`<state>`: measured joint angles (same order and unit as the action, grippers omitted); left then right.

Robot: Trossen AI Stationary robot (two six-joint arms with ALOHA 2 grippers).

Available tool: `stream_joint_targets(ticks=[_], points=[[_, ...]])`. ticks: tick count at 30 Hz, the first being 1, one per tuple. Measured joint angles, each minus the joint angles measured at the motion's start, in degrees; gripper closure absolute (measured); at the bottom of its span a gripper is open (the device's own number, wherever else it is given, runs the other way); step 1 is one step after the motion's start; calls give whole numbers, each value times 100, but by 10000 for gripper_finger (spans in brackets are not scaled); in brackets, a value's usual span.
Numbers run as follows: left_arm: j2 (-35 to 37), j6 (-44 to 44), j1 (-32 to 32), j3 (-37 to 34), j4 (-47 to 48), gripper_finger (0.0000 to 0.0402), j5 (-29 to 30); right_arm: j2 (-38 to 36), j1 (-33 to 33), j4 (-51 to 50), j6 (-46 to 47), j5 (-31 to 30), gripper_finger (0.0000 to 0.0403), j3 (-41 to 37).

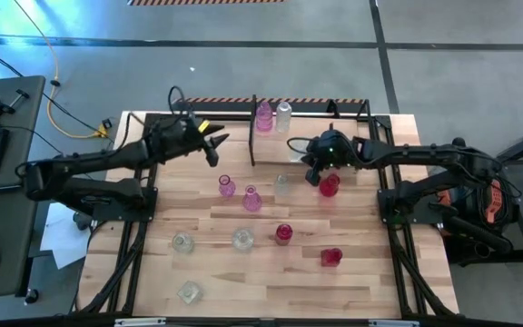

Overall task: Sort vases onto shelf
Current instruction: Align the transparent vase with the other transparent vase on the shelf

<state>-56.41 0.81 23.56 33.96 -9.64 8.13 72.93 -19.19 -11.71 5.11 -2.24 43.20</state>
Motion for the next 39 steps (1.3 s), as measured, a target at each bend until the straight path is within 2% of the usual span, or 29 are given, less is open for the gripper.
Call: stream_joint_targets(ticks=[6,15,27,31,36,39], points=[[127,-27,-12,-328,-120,261,-3,67,-359,39,394,577,403,0],[149,-42,-125,-328,-245,261,-50,517,-542,306,804,547,403,33],[217,-208,-198,-328,-417,261,-125,1539,-541,254,539,572,403,863],[216,-254,-200,-327,-419,261,-318,1689,-538,-154,496,574,403,1141],[215,-252,-203,-327,-398,261,-347,1523,-312,-1073,535,550,403,1396],[215,-243,-248,-327,-349,261,-360,1362,-162,-1310,635,184,403,1485]])
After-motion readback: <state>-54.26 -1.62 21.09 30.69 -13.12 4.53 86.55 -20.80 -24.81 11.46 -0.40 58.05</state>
